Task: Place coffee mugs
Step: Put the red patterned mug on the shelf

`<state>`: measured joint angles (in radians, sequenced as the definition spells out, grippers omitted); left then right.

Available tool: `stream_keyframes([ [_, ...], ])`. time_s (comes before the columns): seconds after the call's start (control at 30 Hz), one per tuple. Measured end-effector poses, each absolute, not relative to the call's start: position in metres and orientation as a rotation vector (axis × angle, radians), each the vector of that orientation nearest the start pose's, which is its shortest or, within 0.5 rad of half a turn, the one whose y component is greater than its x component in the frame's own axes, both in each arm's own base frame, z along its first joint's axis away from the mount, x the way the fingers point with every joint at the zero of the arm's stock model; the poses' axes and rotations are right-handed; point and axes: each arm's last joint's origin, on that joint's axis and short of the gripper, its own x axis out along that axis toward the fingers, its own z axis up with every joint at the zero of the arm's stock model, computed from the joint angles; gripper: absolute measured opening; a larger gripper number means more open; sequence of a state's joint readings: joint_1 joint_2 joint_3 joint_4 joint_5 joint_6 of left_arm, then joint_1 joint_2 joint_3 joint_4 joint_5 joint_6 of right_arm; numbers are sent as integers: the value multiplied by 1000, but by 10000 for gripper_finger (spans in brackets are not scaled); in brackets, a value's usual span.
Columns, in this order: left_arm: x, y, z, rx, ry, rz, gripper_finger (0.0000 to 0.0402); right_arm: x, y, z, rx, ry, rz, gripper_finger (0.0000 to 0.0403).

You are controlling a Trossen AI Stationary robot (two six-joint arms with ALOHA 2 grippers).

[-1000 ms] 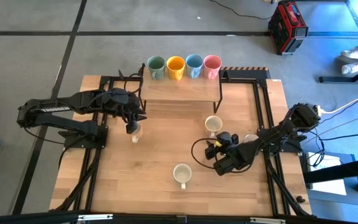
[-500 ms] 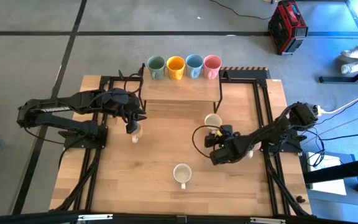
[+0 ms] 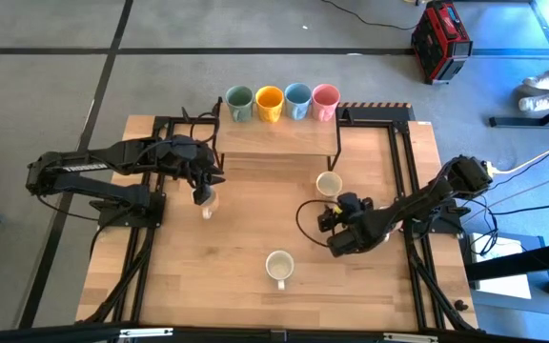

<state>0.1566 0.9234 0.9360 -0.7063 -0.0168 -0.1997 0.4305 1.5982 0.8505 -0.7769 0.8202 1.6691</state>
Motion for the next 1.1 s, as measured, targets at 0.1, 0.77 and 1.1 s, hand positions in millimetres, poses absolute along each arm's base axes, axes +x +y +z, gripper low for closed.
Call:
stream_keyframes([
  [0.1,177,28,315,-239,674,235,105,241,90,157,451,655,-1012,275],
  [0.77,177,28,315,-214,680,227,105,240,78,153,322,715,-943,275],
  [1.1,177,28,315,-214,680,226,105,241,71,143,410,618,-976,203],
])
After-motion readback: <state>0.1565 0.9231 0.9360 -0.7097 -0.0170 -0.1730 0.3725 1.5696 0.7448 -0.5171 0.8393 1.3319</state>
